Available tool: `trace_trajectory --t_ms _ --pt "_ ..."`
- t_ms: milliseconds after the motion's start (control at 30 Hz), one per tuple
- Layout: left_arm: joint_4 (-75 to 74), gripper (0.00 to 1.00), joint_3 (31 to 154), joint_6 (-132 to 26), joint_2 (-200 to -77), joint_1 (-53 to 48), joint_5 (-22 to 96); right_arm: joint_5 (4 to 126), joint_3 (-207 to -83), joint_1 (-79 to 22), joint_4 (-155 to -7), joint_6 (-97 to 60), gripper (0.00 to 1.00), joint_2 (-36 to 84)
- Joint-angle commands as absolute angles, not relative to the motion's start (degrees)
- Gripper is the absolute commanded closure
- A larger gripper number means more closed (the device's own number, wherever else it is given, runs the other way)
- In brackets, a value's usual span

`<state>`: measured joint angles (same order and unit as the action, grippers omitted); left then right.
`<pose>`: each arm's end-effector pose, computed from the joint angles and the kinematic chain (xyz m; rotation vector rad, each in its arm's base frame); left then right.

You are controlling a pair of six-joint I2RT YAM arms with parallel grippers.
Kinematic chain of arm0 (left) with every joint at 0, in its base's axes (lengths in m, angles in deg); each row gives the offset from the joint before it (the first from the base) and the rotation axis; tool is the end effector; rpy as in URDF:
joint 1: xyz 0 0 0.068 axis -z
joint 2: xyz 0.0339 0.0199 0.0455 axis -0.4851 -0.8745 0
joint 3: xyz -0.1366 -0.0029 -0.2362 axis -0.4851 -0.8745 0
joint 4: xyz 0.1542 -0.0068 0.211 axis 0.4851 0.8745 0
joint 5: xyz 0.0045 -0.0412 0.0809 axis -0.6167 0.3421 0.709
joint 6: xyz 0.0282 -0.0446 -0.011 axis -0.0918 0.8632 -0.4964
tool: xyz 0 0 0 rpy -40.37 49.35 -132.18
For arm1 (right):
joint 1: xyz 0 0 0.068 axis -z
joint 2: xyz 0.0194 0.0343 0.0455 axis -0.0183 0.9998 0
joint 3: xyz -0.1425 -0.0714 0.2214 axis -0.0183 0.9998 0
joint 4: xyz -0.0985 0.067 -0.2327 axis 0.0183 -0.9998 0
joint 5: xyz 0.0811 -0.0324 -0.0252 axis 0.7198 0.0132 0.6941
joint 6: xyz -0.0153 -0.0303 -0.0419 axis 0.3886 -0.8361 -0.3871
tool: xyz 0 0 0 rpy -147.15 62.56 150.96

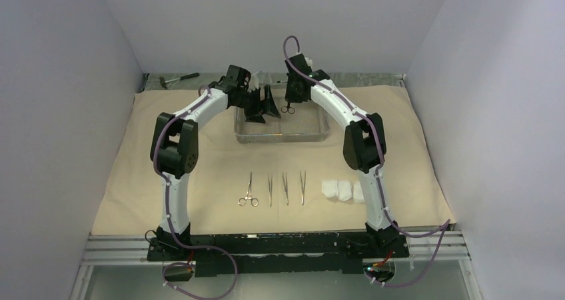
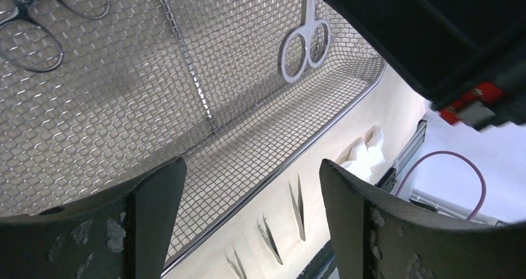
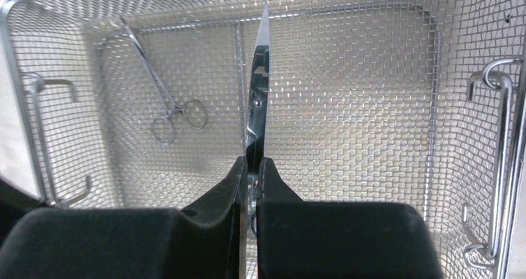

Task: Open and lay out the surgical kit
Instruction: Pick up the medical item from the container.

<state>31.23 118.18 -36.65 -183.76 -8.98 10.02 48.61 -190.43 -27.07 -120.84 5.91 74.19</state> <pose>0.4308 -0.1790 0.2217 0.1093 2.5756 -1.1015 0.4566 0.2379 0.2434 0.1374 2.4555 0.2705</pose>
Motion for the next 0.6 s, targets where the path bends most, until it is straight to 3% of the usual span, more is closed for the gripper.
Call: trace_trajectory --t_ms 0,367,433,567 --pt "28.07 0.15 121.7 -35.45 -185.62 -9.07 6.08 53.25 -188.75 -26.7 -118.48 8.31 0.98 69.21" --pt "20.89 0.31 119.65 -24.61 -185.91 -9.59 -1.54 62.4 -184.57 -26.57 -115.89 11.8 0.98 65.59" --pt "22.36 0.38 120.09 -24.79 -186.05 -9.64 -1.47 63.32 -184.25 -26.48 -115.49 12.08 0.98 65.21" --pt "21.84 0.63 119.38 -24.42 -185.39 -9.68 -1.51 64.76 -184.14 -26.45 -115.38 12.41 0.98 64.95"
